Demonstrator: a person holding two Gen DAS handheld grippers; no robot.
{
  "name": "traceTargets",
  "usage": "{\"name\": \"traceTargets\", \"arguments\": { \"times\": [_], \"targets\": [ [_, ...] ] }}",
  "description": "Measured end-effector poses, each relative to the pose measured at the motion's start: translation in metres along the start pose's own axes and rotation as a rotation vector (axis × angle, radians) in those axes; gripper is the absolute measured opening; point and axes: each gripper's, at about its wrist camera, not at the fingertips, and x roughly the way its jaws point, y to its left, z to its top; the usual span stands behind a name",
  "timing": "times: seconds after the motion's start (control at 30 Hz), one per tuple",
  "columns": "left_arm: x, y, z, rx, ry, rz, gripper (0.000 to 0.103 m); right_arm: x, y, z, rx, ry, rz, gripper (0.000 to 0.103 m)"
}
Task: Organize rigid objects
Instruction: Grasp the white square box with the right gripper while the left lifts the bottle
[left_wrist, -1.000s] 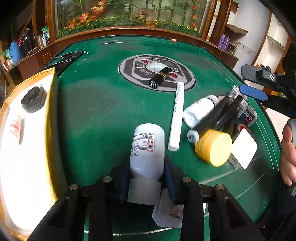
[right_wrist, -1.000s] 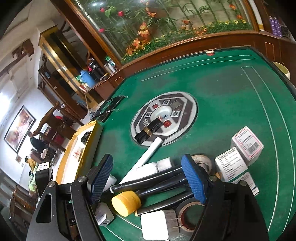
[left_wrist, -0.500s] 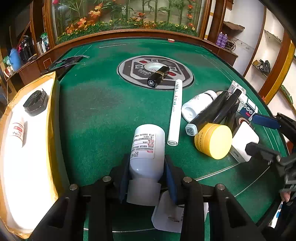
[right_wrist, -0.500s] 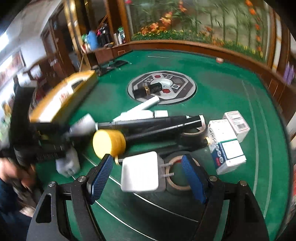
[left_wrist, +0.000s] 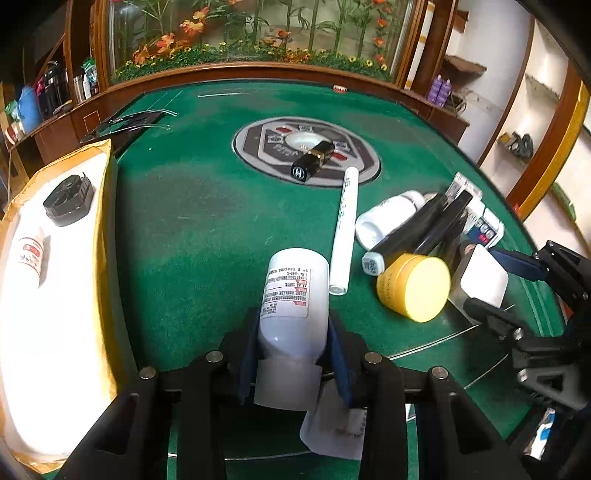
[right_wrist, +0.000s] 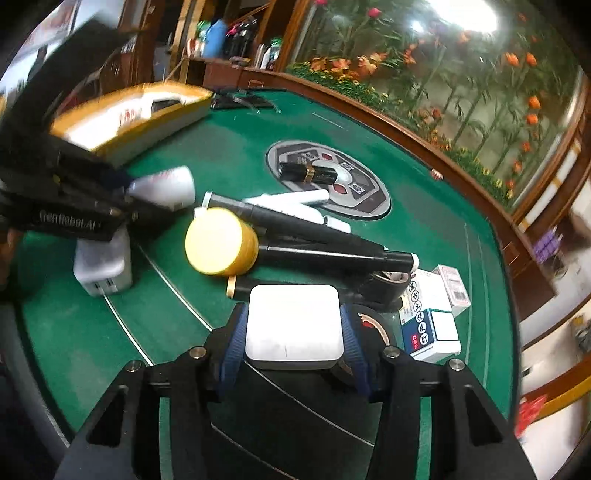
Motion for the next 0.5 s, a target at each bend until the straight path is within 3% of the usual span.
{"name": "traceTargets", "arguments": {
  "times": [0.27, 0.5],
  "targets": [
    [-0.026, 0.006, 0.006, -0.039, -0.068, -0.024, 0.037, -0.035, -0.028, 0.027, 0.203, -0.149, 0.179, 0.049],
    [-0.048, 0.019, 0.008, -0.074, -0.125, -0.016, 0.037, -0.025, -0.012, 0.05, 0.235, -0.139, 0.247, 0.049]
  ]
}}
